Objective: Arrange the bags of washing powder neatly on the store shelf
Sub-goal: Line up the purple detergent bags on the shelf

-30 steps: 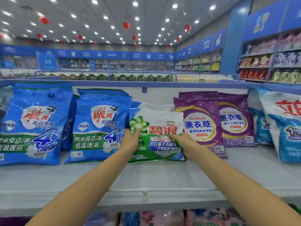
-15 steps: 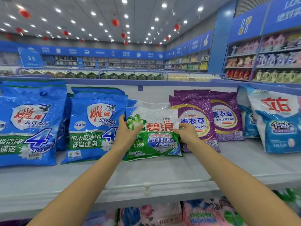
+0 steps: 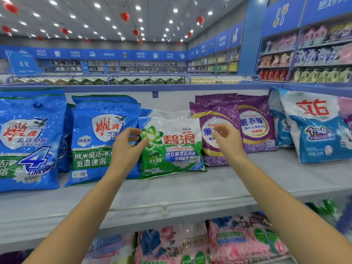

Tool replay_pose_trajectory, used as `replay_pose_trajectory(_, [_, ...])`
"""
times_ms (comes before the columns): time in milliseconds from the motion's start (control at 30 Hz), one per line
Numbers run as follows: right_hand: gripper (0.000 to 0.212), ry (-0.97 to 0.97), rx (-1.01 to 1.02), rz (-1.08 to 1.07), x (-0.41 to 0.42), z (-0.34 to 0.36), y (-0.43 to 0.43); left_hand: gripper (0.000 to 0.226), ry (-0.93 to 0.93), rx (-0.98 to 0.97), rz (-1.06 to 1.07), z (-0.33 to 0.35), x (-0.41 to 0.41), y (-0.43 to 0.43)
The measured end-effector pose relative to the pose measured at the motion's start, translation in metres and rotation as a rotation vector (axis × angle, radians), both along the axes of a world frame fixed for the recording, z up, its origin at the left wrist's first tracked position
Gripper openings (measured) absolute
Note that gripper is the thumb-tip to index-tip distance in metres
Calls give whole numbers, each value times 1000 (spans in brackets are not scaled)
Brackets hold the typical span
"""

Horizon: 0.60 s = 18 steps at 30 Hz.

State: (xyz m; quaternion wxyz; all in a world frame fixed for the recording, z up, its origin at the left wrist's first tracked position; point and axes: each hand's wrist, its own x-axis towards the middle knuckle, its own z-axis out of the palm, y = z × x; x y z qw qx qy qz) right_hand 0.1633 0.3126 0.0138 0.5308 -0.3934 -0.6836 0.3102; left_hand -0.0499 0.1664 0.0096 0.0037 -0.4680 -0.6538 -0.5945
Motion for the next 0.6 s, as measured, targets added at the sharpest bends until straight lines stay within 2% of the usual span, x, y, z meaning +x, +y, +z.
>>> replay_pose_trajectory(167, [9,97,130,-3,78,11,-38,8,-108,121,-106,14,19,-22])
replay_pose_trajectory(333, [18,205,127,-79,181,-10,-94,18,-113,182,-268,3,81,-41])
replay_pose_trajectory(433, [10,235,73,-201,248,-43,-130,24,-158,158,-334,-20,125,-44])
replay_pose_trajectory(533, [27,307,16,-330,315,-76,-162,27,-221,84,-393,-45,169,-41])
replay_pose_trajectory(600, [28,316,-8,-403,355,-93,-179,30,-284,34,-415,-62,204,-35])
